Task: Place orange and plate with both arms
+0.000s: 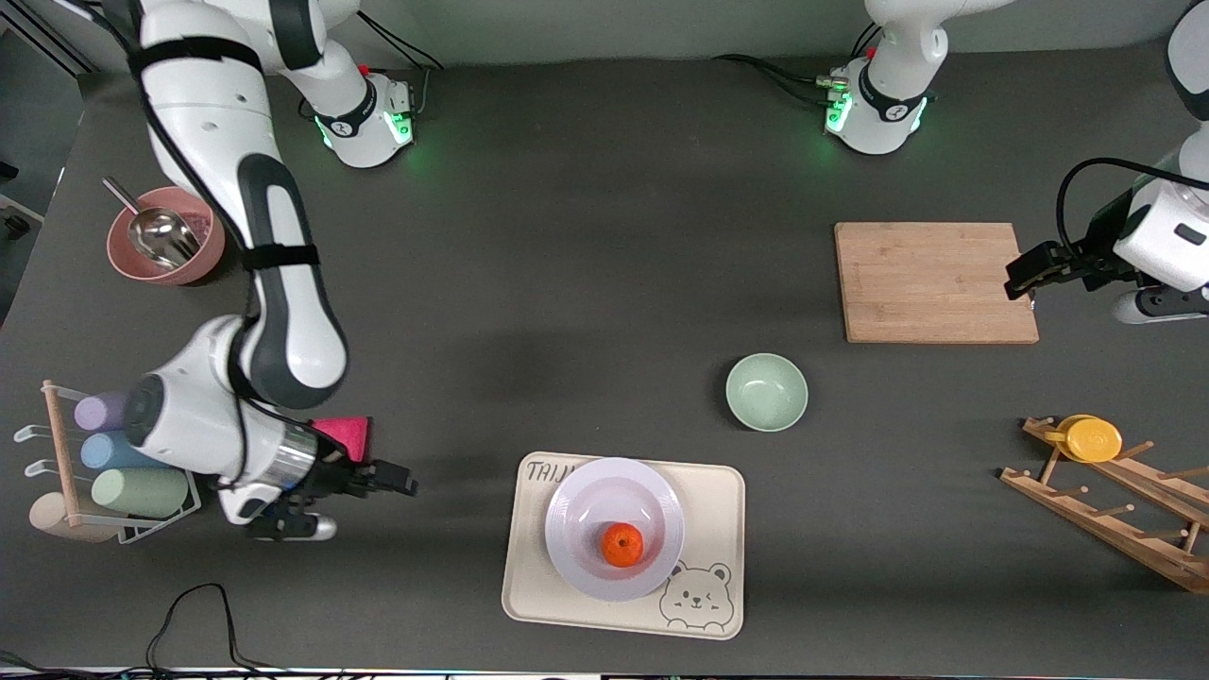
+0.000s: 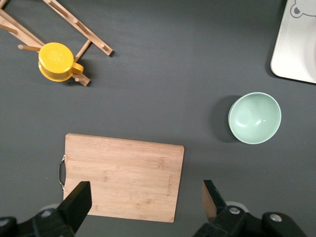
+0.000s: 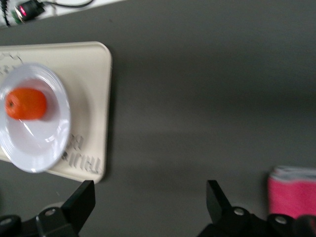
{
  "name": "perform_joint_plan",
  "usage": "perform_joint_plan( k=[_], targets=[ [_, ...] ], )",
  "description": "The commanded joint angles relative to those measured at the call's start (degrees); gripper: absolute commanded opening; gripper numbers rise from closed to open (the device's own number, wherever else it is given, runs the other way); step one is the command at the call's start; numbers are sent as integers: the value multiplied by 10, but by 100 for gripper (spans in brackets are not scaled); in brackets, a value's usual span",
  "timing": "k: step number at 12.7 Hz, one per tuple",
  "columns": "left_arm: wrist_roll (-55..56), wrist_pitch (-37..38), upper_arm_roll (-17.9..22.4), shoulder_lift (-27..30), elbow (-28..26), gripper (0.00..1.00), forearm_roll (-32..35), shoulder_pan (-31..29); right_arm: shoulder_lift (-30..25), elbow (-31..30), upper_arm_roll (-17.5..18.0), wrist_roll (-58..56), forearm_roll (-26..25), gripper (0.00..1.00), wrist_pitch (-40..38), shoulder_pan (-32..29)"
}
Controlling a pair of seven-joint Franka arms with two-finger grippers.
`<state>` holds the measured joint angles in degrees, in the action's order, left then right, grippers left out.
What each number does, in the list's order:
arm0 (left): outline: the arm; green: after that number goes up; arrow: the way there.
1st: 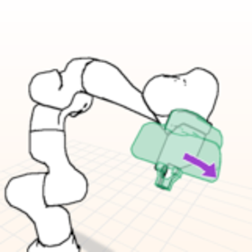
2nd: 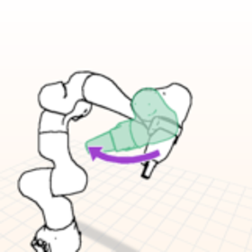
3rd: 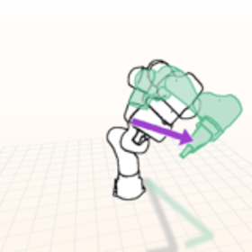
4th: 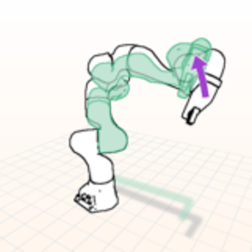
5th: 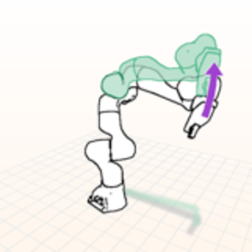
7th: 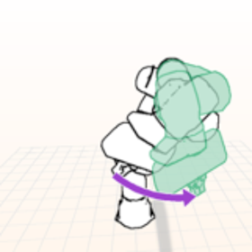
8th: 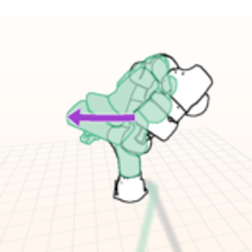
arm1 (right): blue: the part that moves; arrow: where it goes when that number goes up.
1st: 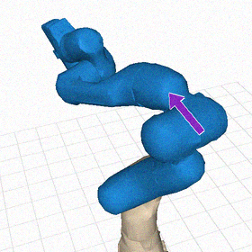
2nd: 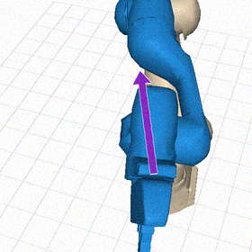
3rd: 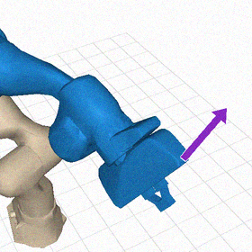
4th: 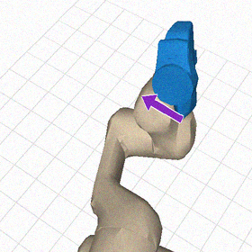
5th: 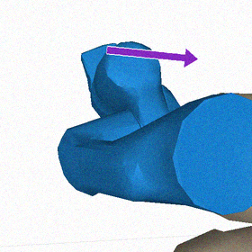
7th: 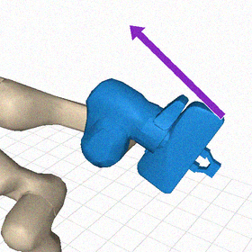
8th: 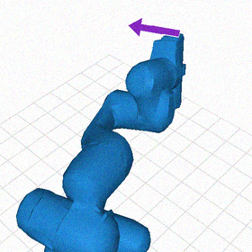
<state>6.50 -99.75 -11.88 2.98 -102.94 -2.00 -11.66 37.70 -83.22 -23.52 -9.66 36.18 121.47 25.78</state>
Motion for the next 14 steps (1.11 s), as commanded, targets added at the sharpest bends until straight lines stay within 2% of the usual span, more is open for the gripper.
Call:
perform_joint_plan(
  k=[1, 3, 4, 6, 8, 9, 14],
  targets=[
    [-14, 3, -2, -2, 3, 100, 9, -8, -90, -84, -35, 33, -117, 100, -36, 35],
    [-15, 7, -2, -1, 3, 100, 9, -7, -126, -88, -58, 67, -215, 100, -96, 51],
    [-18, 3, -2, -2, 3, 100, 9, -8, -145, -87, -61, 71, -239, 100, -132, 51],
    [-27, 2, -2, -7, 2, 100, 9, -13, -169, -83, -93, 62, -238, 100, -190, 44],
    [-27, 2, -2, -7, -1, 100, 7, -14, -177, -56, -101, 29, -254, 100, -246, 47],
    [-26, 3, -2, -7, -1, 100, 5, -14, -184, -54, -116, 24, -251, 100, -269, 39],
    [-27, 26, -3, 31, 5, 100, 9, -13, -247, -59, -118, 34, -262, 100, -280, 44]
  ],
)
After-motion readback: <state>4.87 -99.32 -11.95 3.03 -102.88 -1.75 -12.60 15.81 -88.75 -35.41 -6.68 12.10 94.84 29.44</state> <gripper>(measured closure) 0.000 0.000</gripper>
